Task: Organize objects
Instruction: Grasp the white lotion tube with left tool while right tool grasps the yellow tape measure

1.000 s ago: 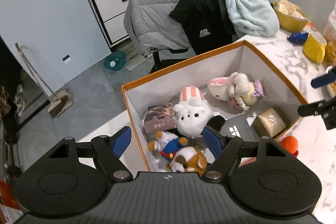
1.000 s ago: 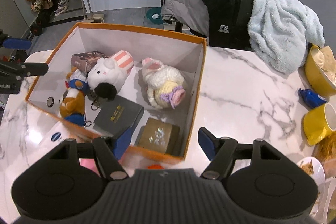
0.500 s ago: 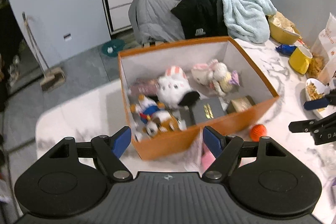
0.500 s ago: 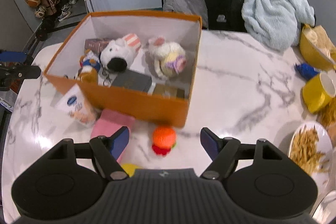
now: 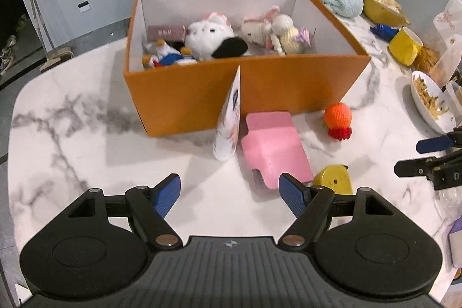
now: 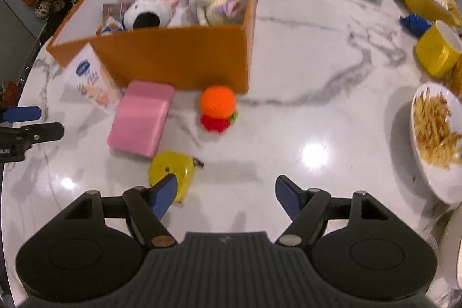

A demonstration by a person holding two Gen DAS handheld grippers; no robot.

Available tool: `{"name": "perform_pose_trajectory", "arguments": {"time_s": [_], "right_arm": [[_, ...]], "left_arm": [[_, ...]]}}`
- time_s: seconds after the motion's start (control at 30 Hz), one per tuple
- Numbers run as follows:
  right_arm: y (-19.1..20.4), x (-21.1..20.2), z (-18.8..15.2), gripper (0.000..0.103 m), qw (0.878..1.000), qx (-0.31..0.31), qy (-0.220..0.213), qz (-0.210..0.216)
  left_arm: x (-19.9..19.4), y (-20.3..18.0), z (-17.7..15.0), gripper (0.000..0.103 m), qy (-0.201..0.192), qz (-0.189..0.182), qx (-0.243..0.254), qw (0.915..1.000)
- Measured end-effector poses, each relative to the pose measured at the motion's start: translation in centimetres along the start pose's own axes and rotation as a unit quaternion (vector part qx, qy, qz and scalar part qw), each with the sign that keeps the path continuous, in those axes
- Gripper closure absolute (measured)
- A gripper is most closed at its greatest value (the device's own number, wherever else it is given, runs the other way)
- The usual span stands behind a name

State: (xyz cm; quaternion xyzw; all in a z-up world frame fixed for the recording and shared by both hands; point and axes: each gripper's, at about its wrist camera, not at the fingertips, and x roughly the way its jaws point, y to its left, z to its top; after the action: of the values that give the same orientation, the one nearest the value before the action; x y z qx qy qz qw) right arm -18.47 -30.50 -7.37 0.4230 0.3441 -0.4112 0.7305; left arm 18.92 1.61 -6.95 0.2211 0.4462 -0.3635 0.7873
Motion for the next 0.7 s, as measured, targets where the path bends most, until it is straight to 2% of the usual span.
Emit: {"name": "perform_pose_trajectory", "arguments": {"time_s": [0.23,0.4,0.63,0.7], "right_arm": [[1.3,1.4,-0.7,0.026,1.0,-0.005,0.017,0.01],[1.8,2.2,-0.6,0.025,1.0,-0.006,0.026,0.015],[2.7,3.6,-0.5,0.024,0.999,-0.014,0.039,0.016],[3.0,4.1,-0.5,0.024,0.999,-0.016,0.044,0.017]], "left_arm": [[1.5,-0.3,0.4,0.021,-0.048,-0.01,-0.003,0.9988],[3.8,-0.4,1.2,0.025,-0.063,-0.023,0.001,0.9978],[6.3,0.0,1.6,0.036,-0.055,-0.023,0.007,0.9982],[6.7,0.2,1.8,0.046,-0.046,-0.021,0.007,0.9987]]}}
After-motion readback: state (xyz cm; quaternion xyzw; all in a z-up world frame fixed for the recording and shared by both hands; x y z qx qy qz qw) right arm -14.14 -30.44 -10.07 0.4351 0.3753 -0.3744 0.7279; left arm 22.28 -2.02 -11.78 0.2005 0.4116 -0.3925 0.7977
